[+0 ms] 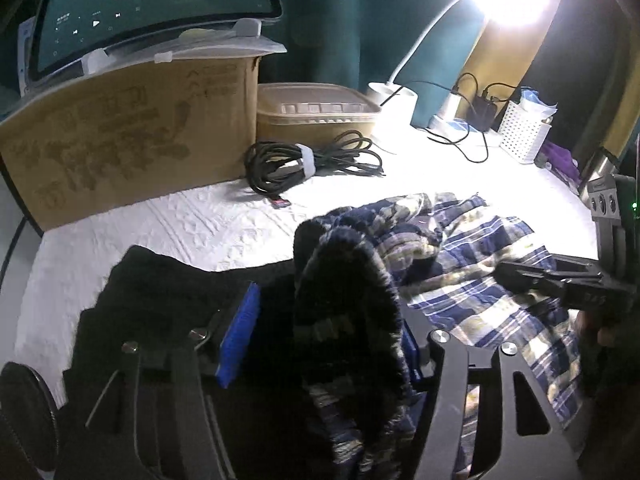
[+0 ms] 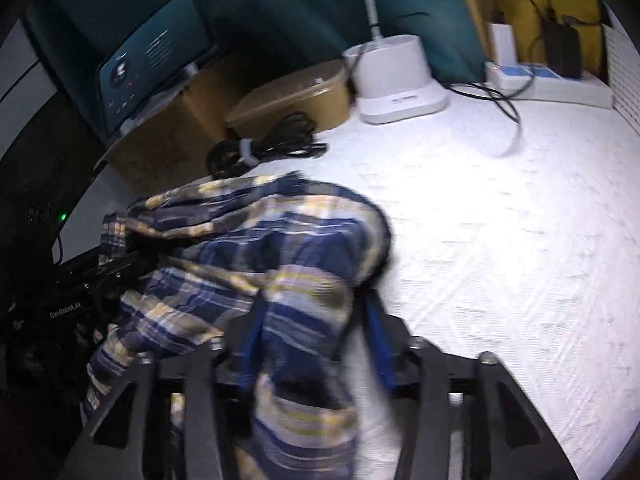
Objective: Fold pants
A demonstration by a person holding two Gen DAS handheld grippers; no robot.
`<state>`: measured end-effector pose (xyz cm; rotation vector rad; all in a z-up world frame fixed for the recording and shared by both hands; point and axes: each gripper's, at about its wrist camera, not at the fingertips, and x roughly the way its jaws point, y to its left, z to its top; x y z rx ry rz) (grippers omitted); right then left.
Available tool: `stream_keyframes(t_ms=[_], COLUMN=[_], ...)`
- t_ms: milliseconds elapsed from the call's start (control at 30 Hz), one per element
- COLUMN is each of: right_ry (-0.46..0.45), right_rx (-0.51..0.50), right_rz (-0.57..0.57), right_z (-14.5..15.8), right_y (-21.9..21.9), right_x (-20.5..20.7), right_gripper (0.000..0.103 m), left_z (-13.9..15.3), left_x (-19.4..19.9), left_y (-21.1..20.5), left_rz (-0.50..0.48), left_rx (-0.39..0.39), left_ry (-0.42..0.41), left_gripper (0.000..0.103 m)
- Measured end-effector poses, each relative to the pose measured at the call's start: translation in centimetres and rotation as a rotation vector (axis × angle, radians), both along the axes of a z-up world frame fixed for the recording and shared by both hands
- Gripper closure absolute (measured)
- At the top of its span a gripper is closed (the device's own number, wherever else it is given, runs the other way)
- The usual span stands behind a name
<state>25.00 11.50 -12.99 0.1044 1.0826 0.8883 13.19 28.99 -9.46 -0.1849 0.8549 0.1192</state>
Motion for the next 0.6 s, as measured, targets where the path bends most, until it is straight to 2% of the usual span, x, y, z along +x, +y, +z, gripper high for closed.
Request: stream_keyframes(t_ms=[33, 233, 300, 333, 367, 500, 600], right_ry=[-0.002, -0.052, -0.115, -0.163, -0.174, -0.176, -0.185], right_rx=[-0.002, -0.048, -0.116, -0.182, -0.208, -0.235, -0.189], right_rz=[-0.011, -0.052, -0.051, -0.050, -0.054, -0.113, -0.152], right_z=[0.0, 0.4, 0.4, 0.2, 0.0, 0.3, 1.7], right_y=[-0.4, -1.9, -1.8, -1.7, -1.9, -3.4, -4.1], right_x=[0.1, 0.2, -0.2, -0.6, -0.8, -0.5, 0.0], right_gripper=[0.045, 0.044, 0.041, 0.041, 0.041, 0.041, 0.041], left_z=[0.1, 0.9, 0.7, 0.4, 0.2, 0.4, 2.1], left_x=[-0.1, -0.3, -0.2, -0.1, -0.1, 0.0, -0.5], left_y=[0.1, 0.8, 0.9, 0.8, 0.8, 1.1, 0.7], left_rz=[0.000, 0.021, 0.021, 0.021, 0.020, 0.033, 0.023], left_rx=[0.005, 0.037, 0.060, 0.073, 0.084, 0.067, 0.038], left_ry=[-0.001, -0.022, -0.010, 0.000, 0.008, 0.018, -0.027], left_gripper=[0.040, 0.040, 0.039, 0.039, 0.038, 0.038, 0.039])
